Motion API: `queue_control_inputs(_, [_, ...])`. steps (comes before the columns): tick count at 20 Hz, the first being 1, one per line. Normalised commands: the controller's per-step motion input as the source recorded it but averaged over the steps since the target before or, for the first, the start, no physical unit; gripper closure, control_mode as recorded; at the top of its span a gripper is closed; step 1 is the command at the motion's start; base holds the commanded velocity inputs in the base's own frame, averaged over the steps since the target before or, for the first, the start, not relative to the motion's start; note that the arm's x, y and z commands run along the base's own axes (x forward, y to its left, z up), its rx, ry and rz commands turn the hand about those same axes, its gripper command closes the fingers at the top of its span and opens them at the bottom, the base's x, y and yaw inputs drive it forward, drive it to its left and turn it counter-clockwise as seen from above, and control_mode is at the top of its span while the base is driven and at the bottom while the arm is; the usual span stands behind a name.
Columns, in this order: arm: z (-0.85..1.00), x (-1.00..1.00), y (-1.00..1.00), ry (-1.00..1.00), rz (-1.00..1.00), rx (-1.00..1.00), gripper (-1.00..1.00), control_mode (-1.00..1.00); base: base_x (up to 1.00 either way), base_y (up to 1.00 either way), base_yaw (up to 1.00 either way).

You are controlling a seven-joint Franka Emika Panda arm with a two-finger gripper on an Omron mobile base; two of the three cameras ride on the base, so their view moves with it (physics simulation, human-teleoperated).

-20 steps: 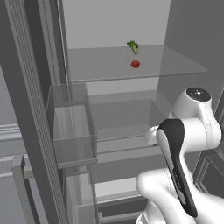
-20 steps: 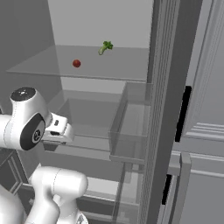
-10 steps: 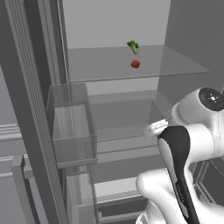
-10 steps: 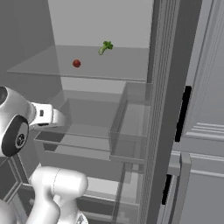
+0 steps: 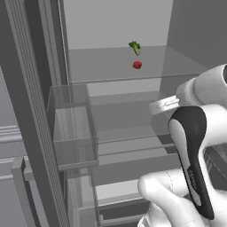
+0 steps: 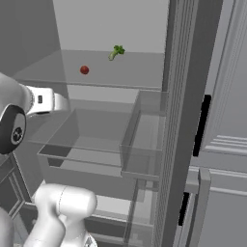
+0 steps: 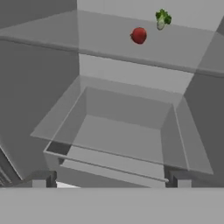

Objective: Take the strawberry from the fridge and place it on top of the pancake, located on the dining counter.

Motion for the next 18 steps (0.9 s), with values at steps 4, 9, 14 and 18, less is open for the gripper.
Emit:
queue_control_inputs(4, [0.54,0.25,-0.53,-0.04,-0.03,0.2,-1.0,-1.0,0.0,0.0,0.0])
queue_control_inputs(9, [0.34,0.71,-0.04,-0.03,-0.01,0.12,-1.0,-1.0,0.0,0.0,0.0])
queue_control_inputs(14, [0.06,0.86,0.04,-0.02,-0.14,0.01,-1.0,-1.0,0.0,0.0,0.0])
queue_control_inputs(18, [0.0,0.67,0.04,-0.01,-0.02,0.0,-1.0,-1.0,0.0,0.0,0.0])
